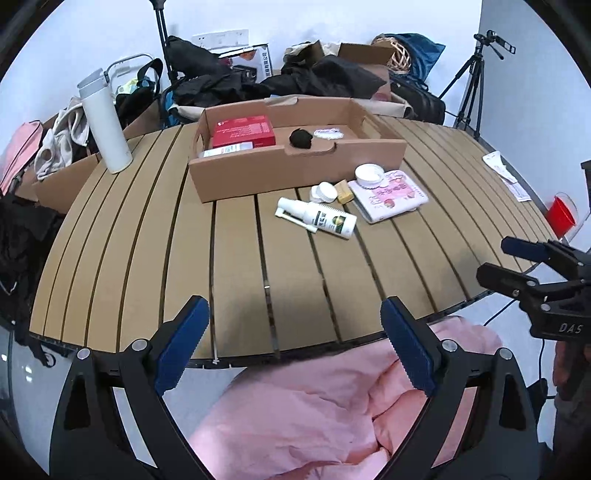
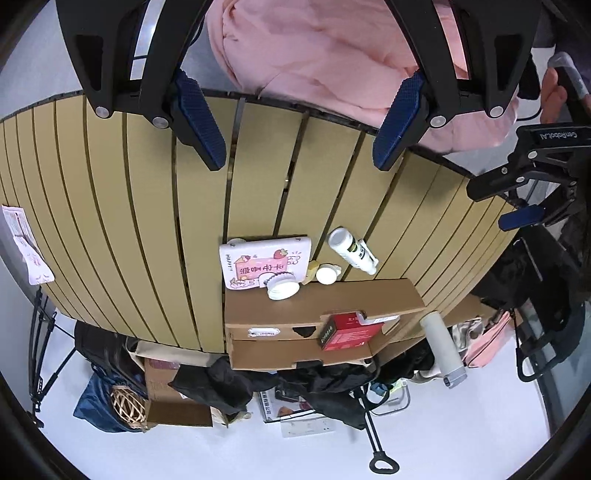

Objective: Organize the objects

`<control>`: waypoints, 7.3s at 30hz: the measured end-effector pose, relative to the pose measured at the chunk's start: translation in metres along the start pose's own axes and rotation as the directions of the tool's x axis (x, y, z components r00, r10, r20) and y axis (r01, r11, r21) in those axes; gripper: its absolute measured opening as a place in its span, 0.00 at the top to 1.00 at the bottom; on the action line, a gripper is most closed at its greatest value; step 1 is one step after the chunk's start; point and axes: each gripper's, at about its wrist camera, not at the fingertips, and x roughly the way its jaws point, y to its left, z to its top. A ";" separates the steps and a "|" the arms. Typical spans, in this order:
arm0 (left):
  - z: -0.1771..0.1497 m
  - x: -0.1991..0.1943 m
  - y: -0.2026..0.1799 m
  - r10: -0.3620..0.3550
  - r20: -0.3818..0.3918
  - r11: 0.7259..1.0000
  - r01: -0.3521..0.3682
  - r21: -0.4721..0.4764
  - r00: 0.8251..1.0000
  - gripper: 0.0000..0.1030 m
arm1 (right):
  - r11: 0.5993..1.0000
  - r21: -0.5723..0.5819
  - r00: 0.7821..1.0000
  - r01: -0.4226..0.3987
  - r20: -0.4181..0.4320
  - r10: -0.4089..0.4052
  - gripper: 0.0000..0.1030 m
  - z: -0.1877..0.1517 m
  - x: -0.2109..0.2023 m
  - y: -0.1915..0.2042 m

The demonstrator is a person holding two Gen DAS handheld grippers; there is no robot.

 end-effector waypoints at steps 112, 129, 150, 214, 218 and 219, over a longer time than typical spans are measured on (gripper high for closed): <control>0.251 0.165 0.056 0.076 -0.055 0.996 -0.079 -0.039 0.996 0.07 | 0.995 -0.055 0.995 0.082 0.069 -0.079 0.19 0.253 0.163 -0.052; 0.091 -0.067 0.043 0.234 0.114 0.972 -0.231 -0.040 0.966 0.00 | 0.992 -0.085 0.996 0.090 0.031 -0.088 0.18 0.099 -0.033 -0.031; -0.054 -0.060 -0.029 0.004 0.097 0.997 -0.011 0.075 0.995 0.00 | 0.999 0.039 0.995 0.020 0.102 -0.024 0.18 -0.086 -0.061 0.019; 0.058 -0.042 0.025 -0.190 0.141 0.973 0.206 -0.103 0.972 0.78 | 0.995 -0.051 0.987 -0.087 0.133 0.093 0.60 0.028 -0.051 0.018; 0.129 0.015 0.040 -0.222 0.138 0.964 0.238 -0.115 0.965 0.78 | 0.989 -0.016 0.983 -0.144 0.112 0.145 0.60 0.103 0.003 -0.006; 0.140 0.029 0.043 -0.227 0.118 0.962 0.241 -0.127 0.967 0.78 | 0.989 -0.006 0.985 -0.147 0.092 0.147 0.60 0.121 0.020 -0.009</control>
